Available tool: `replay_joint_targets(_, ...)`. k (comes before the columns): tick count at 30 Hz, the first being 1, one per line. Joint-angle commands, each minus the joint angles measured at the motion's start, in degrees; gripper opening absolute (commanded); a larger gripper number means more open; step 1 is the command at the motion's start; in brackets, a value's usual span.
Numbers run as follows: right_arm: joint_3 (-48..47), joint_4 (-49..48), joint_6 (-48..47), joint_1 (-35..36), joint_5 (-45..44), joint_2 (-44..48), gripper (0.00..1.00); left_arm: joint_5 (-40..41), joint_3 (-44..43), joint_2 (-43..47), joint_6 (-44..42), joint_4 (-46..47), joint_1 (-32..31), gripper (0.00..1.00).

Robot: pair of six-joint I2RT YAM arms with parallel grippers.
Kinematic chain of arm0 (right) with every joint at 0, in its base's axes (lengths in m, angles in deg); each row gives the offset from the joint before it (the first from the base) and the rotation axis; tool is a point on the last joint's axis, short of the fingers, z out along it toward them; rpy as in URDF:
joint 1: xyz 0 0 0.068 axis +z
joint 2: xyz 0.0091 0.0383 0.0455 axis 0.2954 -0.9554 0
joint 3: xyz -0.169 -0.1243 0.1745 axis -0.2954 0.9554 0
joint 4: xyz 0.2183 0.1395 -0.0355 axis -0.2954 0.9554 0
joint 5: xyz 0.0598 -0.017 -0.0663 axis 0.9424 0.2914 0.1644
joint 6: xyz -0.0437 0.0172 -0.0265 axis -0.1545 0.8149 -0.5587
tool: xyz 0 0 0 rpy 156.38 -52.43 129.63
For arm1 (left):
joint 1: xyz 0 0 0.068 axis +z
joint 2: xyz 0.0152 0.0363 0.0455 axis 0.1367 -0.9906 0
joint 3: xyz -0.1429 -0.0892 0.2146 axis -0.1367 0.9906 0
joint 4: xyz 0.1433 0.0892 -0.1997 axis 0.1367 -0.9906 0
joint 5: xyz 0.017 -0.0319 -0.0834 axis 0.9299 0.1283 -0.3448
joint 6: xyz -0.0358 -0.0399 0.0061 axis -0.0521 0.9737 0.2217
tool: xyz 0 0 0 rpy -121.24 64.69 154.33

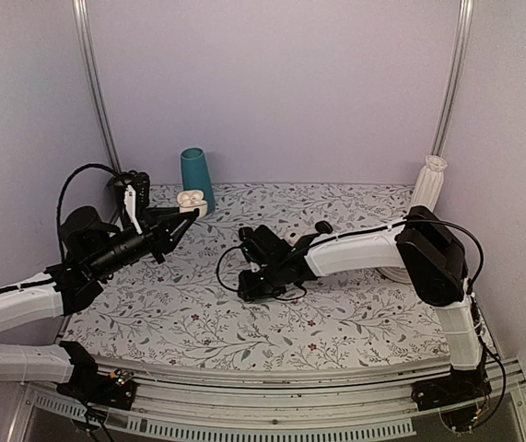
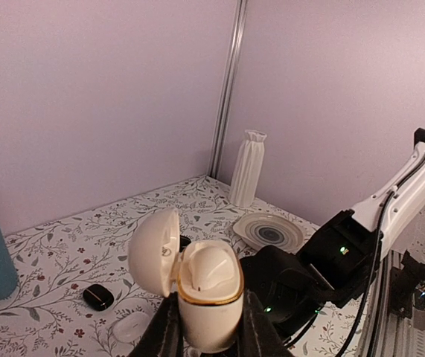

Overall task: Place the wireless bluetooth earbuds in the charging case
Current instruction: Adjust the right earbud at the center of the board.

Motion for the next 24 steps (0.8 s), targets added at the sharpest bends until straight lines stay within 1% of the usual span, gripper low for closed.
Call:
replay_joint_targets(1,-0.58,-0.39,0.7,0.84,0.17,-1.59,0.44,-0.49,-0.34,1.24,0.04,0.25,0.9,0.0)
replay_joint_targets(12,-0.06,-0.54,1.23,2.72,1.04,-0.78,0.44,-0.84,-0.35,1.26,-0.2,0.32,1.15,0.0)
replay_joint_targets(19,-1.81,-0.83,1.69,3.71,2.9,-1.43,0.44,-1.23,-0.53,1.06,-0.3,0.27,1.4,0.0)
replay_joint_targets(24,-2.83,-0.05,0.43,3.75,1.46,0.05,0.44,-1.29,-0.52,1.15,-0.16,0.0,1.69,0.0)
